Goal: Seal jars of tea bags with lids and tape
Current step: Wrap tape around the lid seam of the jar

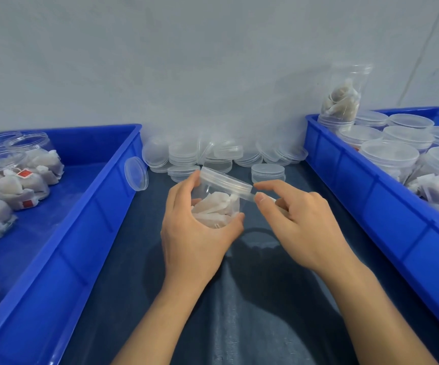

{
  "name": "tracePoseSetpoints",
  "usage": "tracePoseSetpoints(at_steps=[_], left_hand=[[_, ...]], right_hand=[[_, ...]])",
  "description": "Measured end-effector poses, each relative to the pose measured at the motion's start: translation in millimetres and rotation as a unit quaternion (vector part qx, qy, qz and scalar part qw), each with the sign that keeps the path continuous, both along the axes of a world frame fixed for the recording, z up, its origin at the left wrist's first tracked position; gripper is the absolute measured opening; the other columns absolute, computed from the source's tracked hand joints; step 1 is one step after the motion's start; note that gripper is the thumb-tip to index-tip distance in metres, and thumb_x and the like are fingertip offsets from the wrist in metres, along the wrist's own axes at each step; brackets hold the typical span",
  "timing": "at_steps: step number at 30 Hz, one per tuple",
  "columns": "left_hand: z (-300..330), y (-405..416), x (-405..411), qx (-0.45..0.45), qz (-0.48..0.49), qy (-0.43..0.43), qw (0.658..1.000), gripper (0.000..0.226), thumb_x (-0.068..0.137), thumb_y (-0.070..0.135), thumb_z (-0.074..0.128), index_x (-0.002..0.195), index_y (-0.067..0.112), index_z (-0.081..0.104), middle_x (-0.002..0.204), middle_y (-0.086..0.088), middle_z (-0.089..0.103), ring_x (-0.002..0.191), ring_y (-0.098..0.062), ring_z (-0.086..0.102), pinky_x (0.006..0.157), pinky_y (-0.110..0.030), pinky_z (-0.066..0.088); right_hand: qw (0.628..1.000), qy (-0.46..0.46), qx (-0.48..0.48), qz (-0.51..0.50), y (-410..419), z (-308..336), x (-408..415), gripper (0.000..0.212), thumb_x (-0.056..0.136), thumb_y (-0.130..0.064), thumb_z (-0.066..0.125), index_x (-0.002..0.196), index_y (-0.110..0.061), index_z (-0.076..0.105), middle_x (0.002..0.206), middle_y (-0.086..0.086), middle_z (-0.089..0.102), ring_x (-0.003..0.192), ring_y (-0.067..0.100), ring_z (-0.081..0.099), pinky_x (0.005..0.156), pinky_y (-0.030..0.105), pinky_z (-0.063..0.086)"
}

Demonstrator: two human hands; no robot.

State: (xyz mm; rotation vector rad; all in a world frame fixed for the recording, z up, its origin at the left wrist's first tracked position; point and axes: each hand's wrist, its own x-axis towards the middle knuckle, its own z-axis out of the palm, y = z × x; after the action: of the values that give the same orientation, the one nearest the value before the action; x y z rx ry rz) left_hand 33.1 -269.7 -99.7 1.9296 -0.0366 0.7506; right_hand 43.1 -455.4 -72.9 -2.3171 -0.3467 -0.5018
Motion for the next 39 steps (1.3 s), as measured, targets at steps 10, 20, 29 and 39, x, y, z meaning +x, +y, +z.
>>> tracePoseSetpoints(at_steps=[10, 20, 29, 39], left_hand=[[3.1, -1.9, 1.7, -0.082, -0.043, 0.055, 0.994, 0.092, 0.065, 0.031, 0.1, 0.147, 0.032, 0.057, 0.134, 0.018, 0.064, 0.118, -0.001, 0.065, 0.1, -0.031, 0.058], [3.1, 2.8, 4.5, -0.155, -0.134, 0.09, 0.975, 0.084, 0.061, 0.031, 0.094, 0.139, 0.024, 0.063, 0.132, 0.004, 0.072, 0.105, -0.007, 0.076, 0.083, -0.026, 0.063], [12.9, 8.6, 1.8, -0.12, -0.123, 0.112, 0.979, 0.061, 0.073, 0.077, 0.07, 0.117, 0.034, 0.063, 0.112, 0.019, 0.076, 0.104, -0.002, 0.073, 0.095, -0.042, 0.06], [9.4, 13.6, 5.3, -0.159, -0.088, 0.102, 0.978, 0.063, 0.08, 0.082, 0.06, 0.1, 0.023, 0.065, 0.095, 0.006, 0.077, 0.092, -0.016, 0.076, 0.085, -0.043, 0.058]], right_hand=[[0.999, -0.024, -0.01, -0.019, -1.1, 2.2, 0.0, 0.033, 0.102, -0.052, 0.043, 0.122, -0.04, 0.066, 0.053, -0.016, 0.053, 0.054, 0.014, 0.048, 0.063, 0.033, 0.039], [0.995, -0.067, -0.038, -0.058, 7.1, 2.9, -2.4, 0.034, 0.101, -0.057, 0.043, 0.122, -0.045, 0.065, 0.047, -0.015, 0.044, 0.054, 0.014, 0.046, 0.063, 0.04, 0.051], [0.982, -0.157, -0.083, -0.068, 24.7, 2.7, -15.1, 0.037, 0.098, -0.051, 0.046, 0.117, -0.034, 0.073, 0.047, -0.014, 0.036, 0.052, 0.024, 0.058, 0.052, 0.032, 0.042], [0.989, -0.132, -0.054, 0.041, 13.5, 5.1, -15.6, 0.038, 0.101, -0.043, 0.048, 0.132, -0.028, 0.065, 0.049, -0.01, 0.031, 0.048, 0.018, 0.034, 0.051, 0.033, 0.037]])
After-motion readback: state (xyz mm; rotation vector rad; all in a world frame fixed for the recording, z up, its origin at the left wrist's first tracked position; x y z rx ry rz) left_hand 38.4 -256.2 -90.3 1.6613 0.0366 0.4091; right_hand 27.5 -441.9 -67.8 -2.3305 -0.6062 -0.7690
